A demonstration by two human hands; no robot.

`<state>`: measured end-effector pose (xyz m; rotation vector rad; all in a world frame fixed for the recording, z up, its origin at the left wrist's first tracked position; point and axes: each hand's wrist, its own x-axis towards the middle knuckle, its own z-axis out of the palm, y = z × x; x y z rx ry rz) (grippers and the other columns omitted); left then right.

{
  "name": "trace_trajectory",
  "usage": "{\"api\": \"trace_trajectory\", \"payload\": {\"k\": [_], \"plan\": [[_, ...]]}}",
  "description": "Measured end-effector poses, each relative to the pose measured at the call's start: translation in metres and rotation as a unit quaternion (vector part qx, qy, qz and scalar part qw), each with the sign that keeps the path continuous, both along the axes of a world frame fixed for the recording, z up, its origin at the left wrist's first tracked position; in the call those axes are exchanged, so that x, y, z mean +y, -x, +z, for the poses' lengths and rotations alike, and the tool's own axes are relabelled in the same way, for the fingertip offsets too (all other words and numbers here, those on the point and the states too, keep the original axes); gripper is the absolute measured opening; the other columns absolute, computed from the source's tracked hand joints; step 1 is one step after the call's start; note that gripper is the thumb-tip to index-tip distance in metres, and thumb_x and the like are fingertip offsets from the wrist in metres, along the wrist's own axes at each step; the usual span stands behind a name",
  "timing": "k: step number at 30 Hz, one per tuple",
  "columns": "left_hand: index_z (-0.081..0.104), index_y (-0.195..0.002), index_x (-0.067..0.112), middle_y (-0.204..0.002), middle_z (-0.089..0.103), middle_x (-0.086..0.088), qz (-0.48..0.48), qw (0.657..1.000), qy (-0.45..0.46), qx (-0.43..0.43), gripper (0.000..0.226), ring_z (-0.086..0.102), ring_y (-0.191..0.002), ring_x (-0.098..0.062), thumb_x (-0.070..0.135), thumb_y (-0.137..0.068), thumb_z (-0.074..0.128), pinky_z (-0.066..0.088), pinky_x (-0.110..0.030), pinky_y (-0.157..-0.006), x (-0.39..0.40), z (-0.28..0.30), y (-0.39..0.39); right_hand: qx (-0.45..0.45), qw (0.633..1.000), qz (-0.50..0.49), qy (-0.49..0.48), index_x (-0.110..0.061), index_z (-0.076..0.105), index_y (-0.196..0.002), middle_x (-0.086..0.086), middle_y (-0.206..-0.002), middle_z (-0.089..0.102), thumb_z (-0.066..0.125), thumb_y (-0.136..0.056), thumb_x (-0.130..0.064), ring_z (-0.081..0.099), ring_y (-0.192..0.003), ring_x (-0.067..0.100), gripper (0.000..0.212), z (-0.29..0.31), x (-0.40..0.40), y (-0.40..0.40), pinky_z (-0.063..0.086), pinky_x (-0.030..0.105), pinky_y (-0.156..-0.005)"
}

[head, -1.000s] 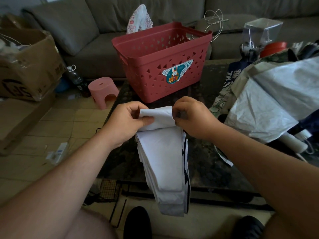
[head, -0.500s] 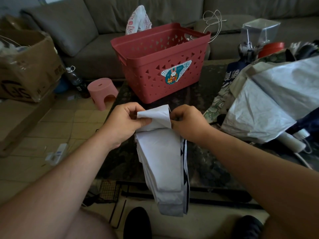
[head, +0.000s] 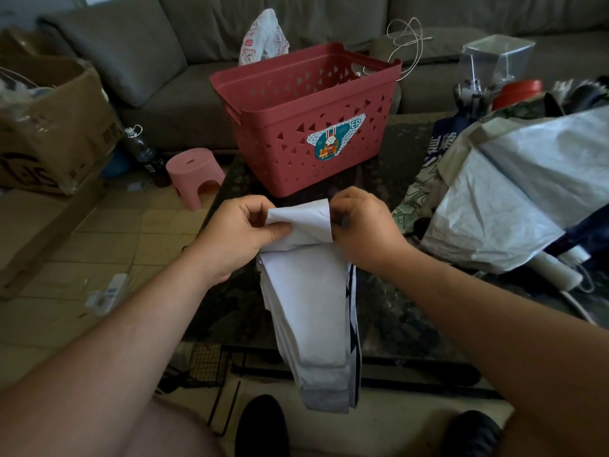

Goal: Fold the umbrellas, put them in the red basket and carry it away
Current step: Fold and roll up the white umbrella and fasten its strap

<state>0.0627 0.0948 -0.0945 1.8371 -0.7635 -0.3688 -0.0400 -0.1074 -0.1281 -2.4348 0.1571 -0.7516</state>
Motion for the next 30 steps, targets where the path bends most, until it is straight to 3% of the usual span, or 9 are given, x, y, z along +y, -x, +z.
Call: {"api": "trace_trajectory", "payload": {"k": [3, 7, 9, 11, 14, 18, 21, 24, 30], "plan": [[0.073, -0.087, 0.007, -0.091, 0.073, -0.016, -0.01, 1.0, -0.002, 0.001, 0.008, 0.067, -0.085, -0.018, 0.004, -0.088, 0.08, 0.058, -0.041, -0.085, 0.0, 0.001, 0.002, 0.015, 1.0, 0.01, -0.013, -0.01, 0.078, -0.093, 0.003, -0.104, 0.069, 0.075, -0.079, -0.001, 0.064, -0.092, 0.024, 0.017, -0.001, -0.002, 0.001, 0.055, 0.044, -0.086], [0.074, -0.086, 0.02, -0.089, 0.072, -0.004, -0.058, 0.998, 0.001, -0.001, 0.014, 0.067, -0.086, -0.018, 0.013, -0.083, 0.087, 0.056, -0.038, -0.082, 0.007, 0.004, 0.003, 0.103, 0.961, 0.1, -0.237, -0.03, 0.056, -0.118, -0.008, -0.128, 0.06, 0.073, -0.071, -0.006, 0.06, -0.115, 0.01, 0.055, 0.023, -0.008, 0.011, 0.056, 0.036, -0.091], [0.069, -0.083, 0.019, -0.086, 0.069, -0.008, -0.069, 0.997, -0.001, -0.018, 0.017, 0.064, -0.083, -0.018, 0.02, -0.078, 0.086, 0.053, -0.038, -0.079, 0.008, 0.005, 0.006, 0.163, 0.943, 0.181, -0.226, -0.034, 0.038, -0.145, -0.011, -0.15, 0.045, 0.071, -0.069, 0.0, 0.048, -0.133, 0.0, 0.089, 0.035, -0.012, 0.02, 0.05, 0.031, -0.101], [0.066, -0.081, 0.019, -0.088, 0.067, -0.015, -0.083, 0.996, 0.002, -0.037, 0.019, 0.062, -0.081, -0.02, 0.021, -0.079, 0.086, 0.051, -0.039, -0.076, 0.009, 0.003, 0.01, 0.207, 0.943, 0.217, -0.143, -0.042, 0.025, -0.154, -0.009, -0.159, 0.038, 0.077, -0.068, -0.004, 0.044, -0.141, 0.011, 0.107, 0.041, -0.011, 0.026, 0.051, 0.042, -0.105], [0.064, -0.077, 0.022, -0.083, 0.067, -0.01, -0.11, 0.992, -0.006, -0.055, 0.024, 0.062, -0.078, -0.017, 0.021, -0.079, 0.088, 0.051, -0.036, -0.074, 0.011, 0.0, 0.014, 0.146, 0.964, 0.212, 0.066, -0.033, 0.053, -0.141, -0.01, -0.136, 0.058, 0.082, -0.071, -0.025, 0.053, -0.126, 0.014, 0.077, 0.037, -0.006, 0.025, 0.047, 0.04, -0.106], [0.069, -0.083, 0.03, -0.093, 0.07, 0.011, -0.164, 0.969, -0.146, -0.114, 0.027, 0.067, -0.092, -0.007, 0.018, -0.076, 0.092, 0.055, -0.031, -0.086, 0.021, 0.006, 0.015, 0.069, 0.956, 0.233, 0.166, -0.029, 0.076, -0.094, -0.009, -0.092, 0.067, 0.072, -0.073, -0.022, 0.061, -0.09, 0.019, 0.022, 0.032, -0.006, 0.027, 0.055, 0.047, -0.078], [0.071, -0.092, 0.04, -0.112, 0.068, 0.017, -0.2, 0.949, -0.206, -0.132, 0.035, 0.062, -0.116, -0.007, 0.016, -0.067, 0.076, 0.049, -0.024, -0.101, 0.032, 0.013, 0.01, 0.095, 0.946, 0.242, 0.194, -0.032, 0.076, -0.09, -0.011, -0.09, 0.066, 0.071, -0.073, -0.022, 0.06, -0.09, 0.02, 0.021, 0.022, -0.003, 0.038, 0.055, 0.046, -0.072], [0.075, -0.091, 0.044, -0.113, 0.07, 0.016, -0.112, 0.984, -0.121, -0.063, 0.027, 0.064, -0.114, -0.007, 0.029, -0.069, 0.07, 0.051, -0.026, -0.098, 0.029, 0.006, 0.006, 0.111, 0.928, 0.25, 0.254, -0.033, 0.076, -0.09, -0.013, -0.094, 0.068, 0.062, -0.072, -0.018, 0.059, -0.094, 0.021, 0.027, 0.007, 0.007, 0.05, 0.053, 0.043, -0.07], [0.077, -0.117, 0.036, -0.12, 0.068, 0.019, -0.062, 0.943, -0.198, -0.26, 0.024, 0.057, -0.112, 0.0, 0.037, -0.093, 0.075, 0.044, -0.03, -0.103, -0.001, -0.023, 0.014, 0.132, 0.902, 0.242, 0.332, -0.036, 0.074, -0.089, -0.016, -0.093, 0.065, 0.054, -0.078, -0.028, 0.055, -0.101, 0.018, 0.024, -0.022, 0.02, 0.066, 0.044, 0.044, -0.073]]}}
